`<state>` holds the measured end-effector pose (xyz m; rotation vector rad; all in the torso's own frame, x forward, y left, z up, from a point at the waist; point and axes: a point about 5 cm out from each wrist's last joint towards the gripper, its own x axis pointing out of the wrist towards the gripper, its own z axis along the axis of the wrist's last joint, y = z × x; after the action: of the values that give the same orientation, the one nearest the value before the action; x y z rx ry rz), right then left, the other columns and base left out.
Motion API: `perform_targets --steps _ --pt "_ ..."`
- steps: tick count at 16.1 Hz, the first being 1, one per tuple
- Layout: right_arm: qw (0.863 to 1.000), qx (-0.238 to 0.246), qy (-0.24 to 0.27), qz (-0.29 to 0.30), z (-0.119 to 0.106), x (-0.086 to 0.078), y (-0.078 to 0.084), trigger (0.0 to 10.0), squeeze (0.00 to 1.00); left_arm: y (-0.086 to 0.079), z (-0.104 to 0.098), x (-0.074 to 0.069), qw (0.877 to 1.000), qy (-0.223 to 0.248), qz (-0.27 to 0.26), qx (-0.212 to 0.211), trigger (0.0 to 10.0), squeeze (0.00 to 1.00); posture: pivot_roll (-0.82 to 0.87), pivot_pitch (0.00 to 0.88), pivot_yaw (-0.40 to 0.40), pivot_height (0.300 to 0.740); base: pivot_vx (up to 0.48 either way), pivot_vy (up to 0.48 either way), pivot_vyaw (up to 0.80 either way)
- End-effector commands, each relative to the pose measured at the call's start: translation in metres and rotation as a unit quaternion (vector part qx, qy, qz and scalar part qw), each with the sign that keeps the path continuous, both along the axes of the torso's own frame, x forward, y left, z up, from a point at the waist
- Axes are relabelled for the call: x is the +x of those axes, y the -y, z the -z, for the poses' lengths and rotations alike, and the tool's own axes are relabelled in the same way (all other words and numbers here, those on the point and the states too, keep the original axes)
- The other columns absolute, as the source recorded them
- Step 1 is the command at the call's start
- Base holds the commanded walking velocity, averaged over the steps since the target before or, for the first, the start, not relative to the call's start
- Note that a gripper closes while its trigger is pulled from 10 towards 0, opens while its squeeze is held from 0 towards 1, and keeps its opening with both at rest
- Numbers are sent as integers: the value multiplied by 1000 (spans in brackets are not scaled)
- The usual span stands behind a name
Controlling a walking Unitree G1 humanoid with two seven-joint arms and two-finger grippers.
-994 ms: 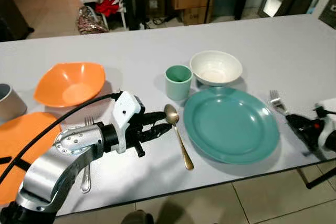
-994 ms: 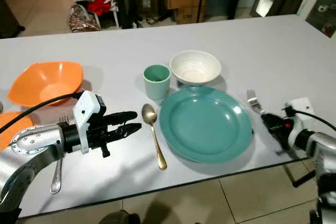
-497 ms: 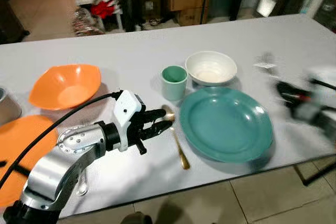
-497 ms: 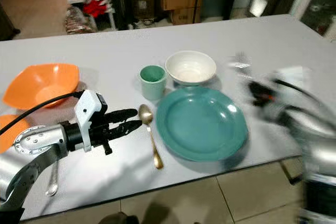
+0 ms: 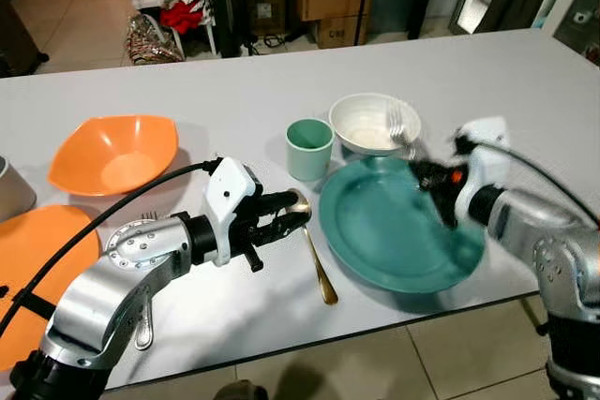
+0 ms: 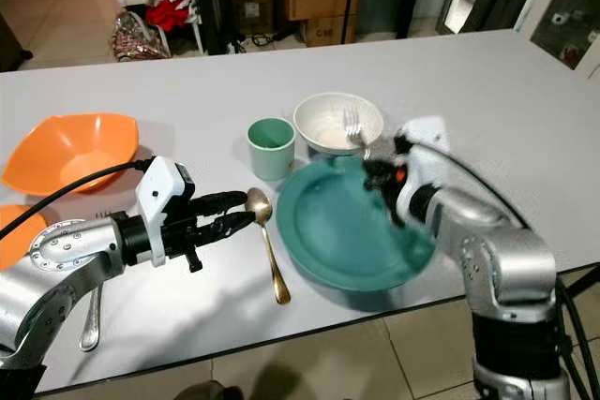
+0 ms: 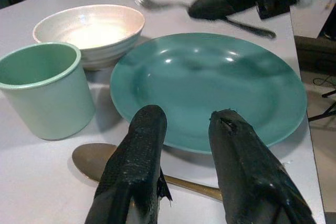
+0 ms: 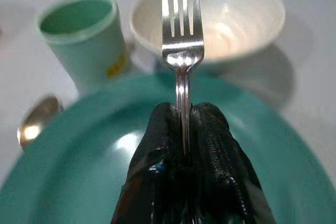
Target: Setting the table
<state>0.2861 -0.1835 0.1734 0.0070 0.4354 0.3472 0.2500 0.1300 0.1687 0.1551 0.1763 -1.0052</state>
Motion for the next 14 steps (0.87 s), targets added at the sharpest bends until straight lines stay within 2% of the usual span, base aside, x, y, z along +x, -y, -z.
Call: perform_targets --steps 1,4,6,7,8,9,10,11,14 --pt "1000 -11 -2 1 -2 -3 0 0 0 0 -1 -1 1000 6 2 6 10000 0 -10 0 6 740 0 0 0" --pt "997 -32 -66 10 16 -18 1 0 0 -2 -2 0 1000 7 4 8 10000 0 -16 0 7 740 0 0 0" --pt "996 -30 -88 17 24 -19 3 0 0 -2 -2 0 1000 6 6 8 10000 0 -19 0 11 740 0 0 0" --pt "995 -6 -98 20 28 -17 5 510 0 -2 -2 1 1000 5 7 9 10000 0 -19 0 13 740 0 0 0" --pt "995 1 -102 23 32 -15 7 1843 0 -2 -2 1 1000 6 9 9 10000 0 -19 0 13 740 0 0 0" --pt "994 -3 -102 24 32 -15 7 1843 0 -1 -2 1 1000 6 9 9 10000 0 -19 0 13 740 0 0 0" --pt "996 0 -92 21 30 -11 9 7882 0 -2 -2 1 1000 8 8 9 10000 0 -16 0 10 740 0 0 0" --pt "996 -5 -84 16 29 -8 9 10000 0 -2 -2 1 1000 9 7 10 10000 0 -11 0 7 740 0 0 0" --pt "997 -25 -77 1 29 0 8 10000 0 -2 -3 2 1000 10 6 11 10000 0 -7 0 6 740 0 0 0"
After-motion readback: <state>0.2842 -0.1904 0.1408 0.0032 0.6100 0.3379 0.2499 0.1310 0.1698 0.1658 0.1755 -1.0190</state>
